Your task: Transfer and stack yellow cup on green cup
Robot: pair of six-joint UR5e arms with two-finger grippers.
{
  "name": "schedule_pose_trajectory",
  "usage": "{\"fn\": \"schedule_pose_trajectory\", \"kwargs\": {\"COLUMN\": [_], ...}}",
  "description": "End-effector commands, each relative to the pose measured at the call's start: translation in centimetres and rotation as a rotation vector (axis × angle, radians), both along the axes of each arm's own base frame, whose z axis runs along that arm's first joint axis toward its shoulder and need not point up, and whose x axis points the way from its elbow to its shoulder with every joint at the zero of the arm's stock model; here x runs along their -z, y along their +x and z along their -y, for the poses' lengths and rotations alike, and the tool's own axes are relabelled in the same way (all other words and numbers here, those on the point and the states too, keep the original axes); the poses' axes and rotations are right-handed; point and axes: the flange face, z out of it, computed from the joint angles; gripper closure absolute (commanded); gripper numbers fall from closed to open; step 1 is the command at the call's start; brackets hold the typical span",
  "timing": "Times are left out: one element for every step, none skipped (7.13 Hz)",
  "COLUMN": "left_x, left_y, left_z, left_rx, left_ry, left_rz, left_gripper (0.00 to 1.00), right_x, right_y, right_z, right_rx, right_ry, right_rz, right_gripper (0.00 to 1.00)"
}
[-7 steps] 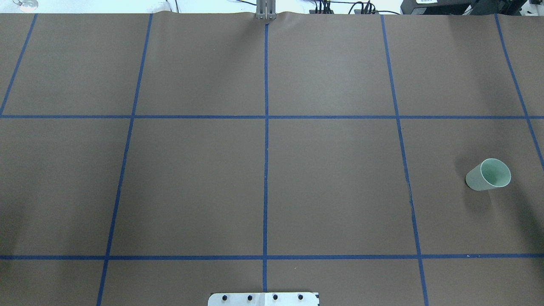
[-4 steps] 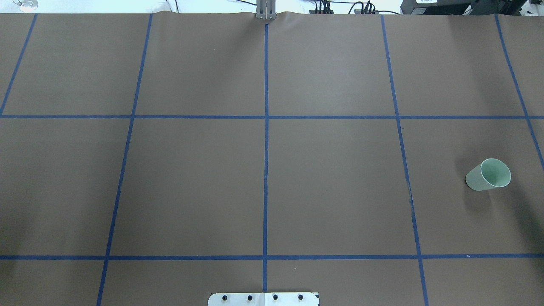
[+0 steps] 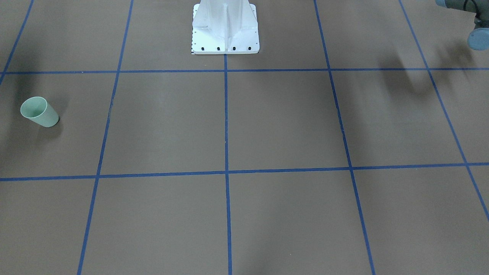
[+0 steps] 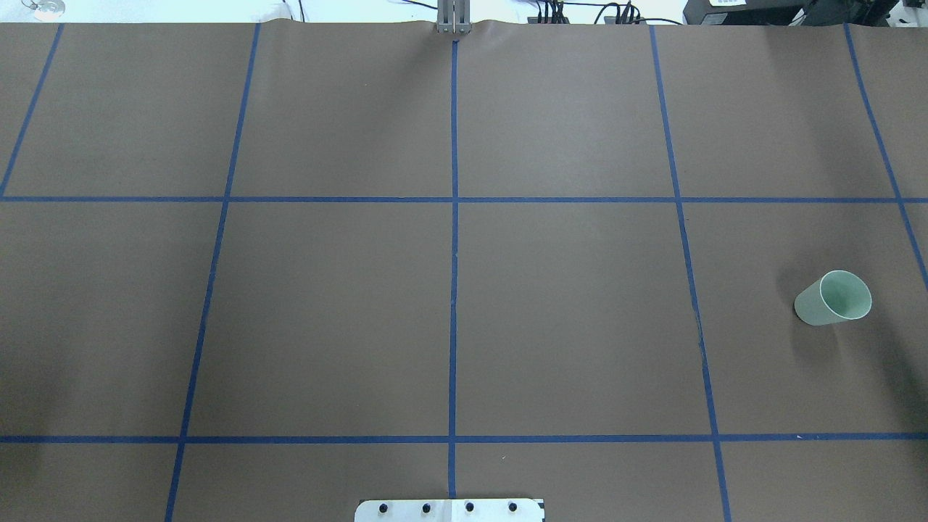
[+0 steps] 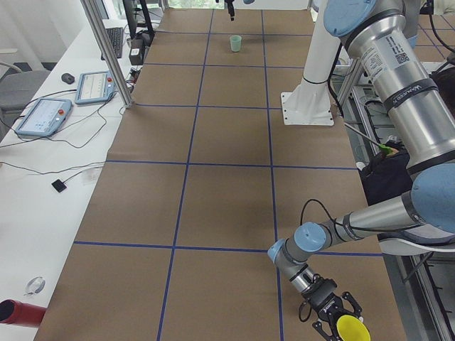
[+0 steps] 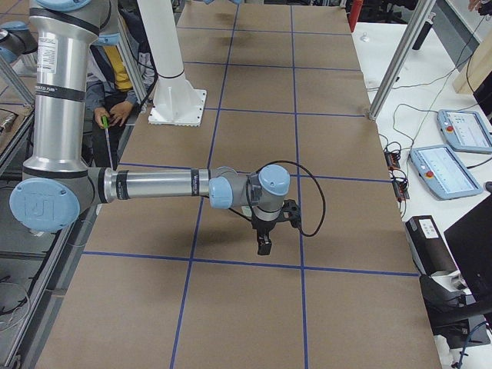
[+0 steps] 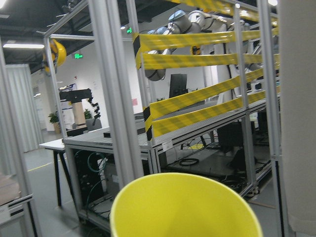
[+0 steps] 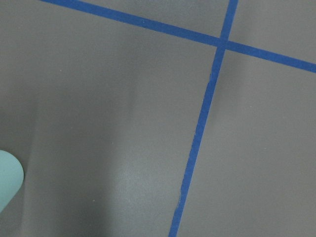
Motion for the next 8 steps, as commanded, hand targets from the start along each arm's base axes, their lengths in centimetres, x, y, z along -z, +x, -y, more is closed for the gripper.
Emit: {"fn": "schedule_pose_trajectory", "kwargs": {"left_x": [0.0,0.0,0.0,0.2,0.4,0.9,1.5,2.0], "left_y": [-0.6,-0.6,-0.9,-1.4,-2.1,-2.4,-3.0,-3.7], "left_z": [1.8,2.8,3.9,5.2,6.6,8.0,9.4,10.4], "left_rx": [-0.147,-0.211,-0.275,-0.339,-0.418,-0.482,-0.554,-0.617], "left_ry": [0.089,0.141,0.187,0.232,0.287,0.345,0.415,0.479], "left_rz": [0.034,0.008,-0.011,-0.047,-0.086,-0.135,-0.181,-0.233], "left_gripper": [0.77,0.77,0.77,0.77,0.77,0.78,0.78,0.78], "right_x": [0.2,0.6,0.8,1.4,1.4,2.3,3.0,3.0], "right_y": [0.0,0.0,0.0,-0.1,-0.2,-0.2,-0.3,-0.4], "right_z": [0.0,0.1,0.2,0.6,0.8,1.0,1.4,1.6], "right_rx": [-0.001,-0.001,-0.001,-0.002,-0.001,-0.002,-0.001,0.000], "right_ry": [0.003,0.012,0.017,0.028,0.029,0.051,0.111,0.152], "right_rz": [0.003,0.006,0.008,0.013,0.014,0.021,0.035,0.045], "right_gripper": [0.00,0.00,0.00,0.00,0.00,0.00,0.00,0.00]}}
